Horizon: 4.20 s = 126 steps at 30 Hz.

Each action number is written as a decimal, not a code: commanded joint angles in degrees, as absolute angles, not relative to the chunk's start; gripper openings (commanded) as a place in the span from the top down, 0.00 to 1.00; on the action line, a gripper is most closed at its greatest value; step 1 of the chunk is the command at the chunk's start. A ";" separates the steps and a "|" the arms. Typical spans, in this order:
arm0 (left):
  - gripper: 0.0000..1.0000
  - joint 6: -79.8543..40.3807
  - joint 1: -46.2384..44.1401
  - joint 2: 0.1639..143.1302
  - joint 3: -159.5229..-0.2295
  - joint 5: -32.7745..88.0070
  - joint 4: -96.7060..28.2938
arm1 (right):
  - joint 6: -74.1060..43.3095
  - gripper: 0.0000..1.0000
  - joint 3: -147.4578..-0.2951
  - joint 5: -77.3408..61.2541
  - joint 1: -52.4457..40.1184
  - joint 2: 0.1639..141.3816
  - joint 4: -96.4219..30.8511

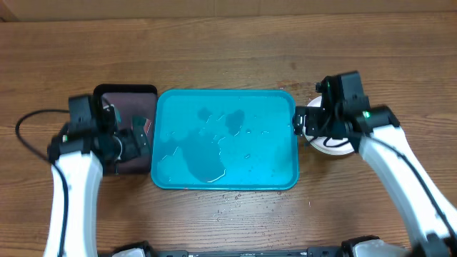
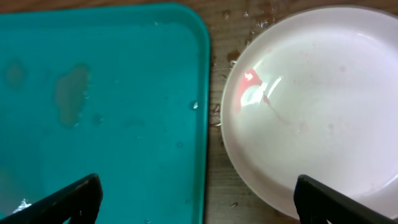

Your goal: Clean dirty plates on tray and stack at the side

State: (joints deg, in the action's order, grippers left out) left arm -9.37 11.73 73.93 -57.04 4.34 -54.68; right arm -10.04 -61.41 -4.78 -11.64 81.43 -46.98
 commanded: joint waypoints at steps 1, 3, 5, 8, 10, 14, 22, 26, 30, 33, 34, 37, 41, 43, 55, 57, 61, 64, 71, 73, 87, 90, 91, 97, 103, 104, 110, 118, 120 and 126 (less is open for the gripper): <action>0.00 -4.12 11.60 64.47 -51.70 8.05 -51.09 | -10.52 0.00 -56.21 -0.86 -14.15 70.91 -43.44; 0.00 -1.28 11.60 58.74 -48.53 11.07 -47.53 | -10.50 0.00 -52.77 0.82 -15.53 64.73 -40.73; 0.00 -1.37 11.60 53.10 -45.43 11.60 -44.29 | -10.50 0.00 -50.59 2.15 -16.08 59.75 -39.27; 0.00 -4.43 11.60 47.44 -42.35 11.62 -41.71 | -10.46 0.00 -49.98 2.15 -16.01 54.52 -39.27; 0.00 -4.91 11.60 45.25 -41.71 11.62 -41.74 | -10.48 0.00 -49.98 2.09 -16.01 52.82 -39.27; 0.00 -4.91 11.60 44.97 -41.71 11.53 -41.82 | -10.48 0.00 -49.98 2.09 -16.01 51.81 -39.40; 0.00 -4.91 11.60 46.46 -41.71 11.51 -42.17 | -10.48 0.00 -49.98 2.09 -16.01 54.78 -39.53; 0.00 -4.91 11.60 47.31 -41.71 11.51 -42.17 | -10.48 0.00 -49.98 2.09 -16.01 56.97 -39.53; 0.00 -4.91 11.60 48.49 -41.71 11.49 -42.17 | -10.48 0.00 -49.95 2.09 -16.01 59.29 -39.55; 0.00 -4.91 11.60 49.58 -41.71 11.49 -42.17 | -10.48 0.00 -49.91 2.07 -16.45 58.37 -39.97; 0.00 -4.89 11.60 49.93 -41.71 11.49 -42.17 | -10.48 0.00 -49.91 2.07 -16.45 57.89 -40.01; 0.00 -4.91 11.60 50.98 -41.71 11.49 -42.17 | -10.46 0.00 -49.89 2.33 -16.43 56.64 -40.16; 0.00 -4.91 11.60 52.62 -41.71 11.49 -42.17 | -9.63 0.00 -49.82 2.98 -16.32 54.39 -36.93; 0.00 -4.91 11.60 53.36 -41.71 11.49 -42.17 | -8.16 0.00 -49.65 3.07 -16.23 53.19 -34.24; 0.00 -4.91 11.60 57.34 -41.71 11.49 -42.17 | -7.25 0.00 -32.82 2.90 -9.54 32.88 -10.76; 0.00 -4.91 11.60 57.91 -41.71 11.49 -42.15 | -7.27 0.00 -28.80 2.92 -8.56 28.62 -7.94; 0.00 -4.91 11.60 59.07 -41.71 11.49 -42.15 | -7.29 0.00 -21.28 2.90 -7.05 20.95 -3.16; 0.00 -4.89 11.60 59.77 -41.71 11.49 -42.15 | -7.44 0.00 -15.62 2.85 -6.33 15.64 1.26; 0.00 -4.91 11.60 61.06 -41.71 11.49 -42.15 | -7.42 0.00 -4.75 2.72 -5.37 6.57 11.42; 0.00 -4.91 11.60 61.21 -41.71 11.49 -42.15 | -7.42 0.00 -2.63 2.70 -4.99 4.84 13.50; 0.00 -4.91 11.60 61.39 -41.71 11.49 -42.15 | -7.03 0.00 -0.45 0.14 -2.92 0.30 -4.86; 0.00 -4.91 11.60 61.39 -41.71 11.49 -42.15 | -7.07 0.00 -0.45 -0.08 -2.92 0.30 -4.84; 0.00 -4.91 11.60 61.39 -41.71 11.49 -42.15 | -7.07 0.00 -0.45 -0.05 -2.92 0.30 -4.84; 0.00 -4.91 11.60 61.39 -41.71 11.49 -42.15 | -7.07 0.00 -0.45 -0.08 -2.92 0.30 -4.84; 0.00 -4.91 11.60 61.39 -41.71 11.49 -42.15 | -7.07 0.00 -0.47 -0.08 -2.92 0.30 -4.84; 0.00 -4.89 11.60 61.39 -41.71 11.49 -42.15 | -7.07 0.00 -0.47 -0.08 -2.92 0.30 -4.84; 0.00 -4.91 11.60 61.39 -41.71 11.49 -42.15 | -7.07 0.00 -0.47 -0.08 -2.92 0.30 -4.84; 0.00 -4.91 11.60 61.39 -41.71 11.49 -42.15 | -7.07 0.00 -0.45 -0.08 -2.92 0.30 -4.84; 0.00 -4.91 11.60 61.39 -41.71 11.49 -42.15 | -7.07 0.00 -0.45 -0.08 -2.92 0.30 -4.82; 0.00 -4.89 11.60 61.36 -41.71 11.44 -42.15 | -7.07 0.00 -0.45 -0.08 -2.92 0.30 -4.84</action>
State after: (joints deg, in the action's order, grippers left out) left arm -4.47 11.73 61.04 -41.91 10.59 -42.17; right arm -7.42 -1.06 0.21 -3.36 0.73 -5.15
